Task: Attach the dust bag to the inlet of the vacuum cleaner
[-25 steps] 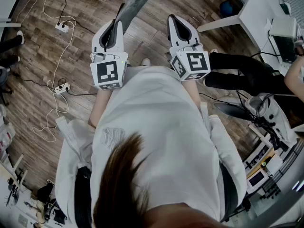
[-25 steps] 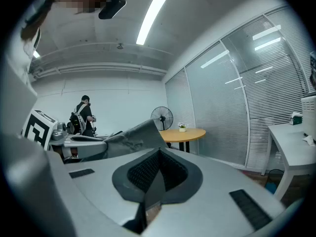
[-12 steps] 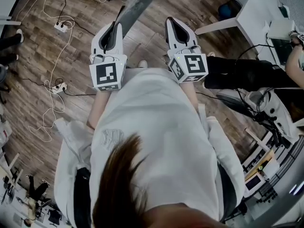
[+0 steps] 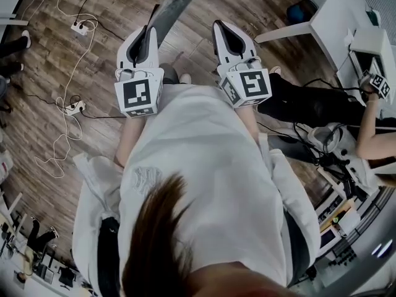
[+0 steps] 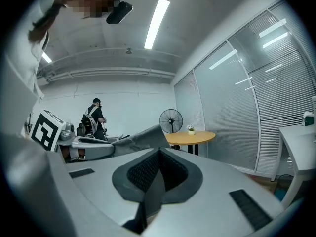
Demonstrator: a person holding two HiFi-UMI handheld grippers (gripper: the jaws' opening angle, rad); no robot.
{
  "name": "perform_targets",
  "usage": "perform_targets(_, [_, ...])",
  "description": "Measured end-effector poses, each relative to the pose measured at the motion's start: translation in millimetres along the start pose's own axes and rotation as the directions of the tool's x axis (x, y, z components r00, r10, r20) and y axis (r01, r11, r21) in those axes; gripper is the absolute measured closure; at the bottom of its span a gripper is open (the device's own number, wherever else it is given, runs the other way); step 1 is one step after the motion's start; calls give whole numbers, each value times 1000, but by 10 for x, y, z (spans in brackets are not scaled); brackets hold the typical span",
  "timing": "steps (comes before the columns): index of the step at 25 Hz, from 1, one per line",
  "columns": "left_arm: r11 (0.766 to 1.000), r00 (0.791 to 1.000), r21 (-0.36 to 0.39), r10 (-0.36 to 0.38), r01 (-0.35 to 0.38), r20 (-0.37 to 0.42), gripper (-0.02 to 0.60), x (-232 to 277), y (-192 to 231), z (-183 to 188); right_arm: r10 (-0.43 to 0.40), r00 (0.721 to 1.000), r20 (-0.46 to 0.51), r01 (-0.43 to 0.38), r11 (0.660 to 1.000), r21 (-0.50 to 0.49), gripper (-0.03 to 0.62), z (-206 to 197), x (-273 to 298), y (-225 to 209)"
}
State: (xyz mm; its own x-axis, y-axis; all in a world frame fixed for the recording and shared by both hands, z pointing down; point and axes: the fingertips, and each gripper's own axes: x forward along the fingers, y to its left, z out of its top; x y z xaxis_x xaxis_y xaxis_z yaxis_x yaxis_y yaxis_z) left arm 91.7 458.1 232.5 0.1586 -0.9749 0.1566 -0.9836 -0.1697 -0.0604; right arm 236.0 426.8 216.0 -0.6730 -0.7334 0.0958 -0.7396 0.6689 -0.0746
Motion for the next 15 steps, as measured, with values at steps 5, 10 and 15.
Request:
perform_targets(5, [1000, 1000, -18, 5, -6, -10, 541, 10, 121, -60, -6, 1000, -24, 6, 1000, 6, 591, -98, 89, 52])
perform_targets(10, [1000, 1000, -23, -5, 5, -17, 541, 190, 346, -79, -31, 999, -40, 32, 999, 22, 591, -110, 347, 18])
perform_targets(15, [999, 999, -21, -29, 29, -13, 541, 508, 726, -26, -43, 999, -23, 44, 998, 43, 591, -8, 823, 2])
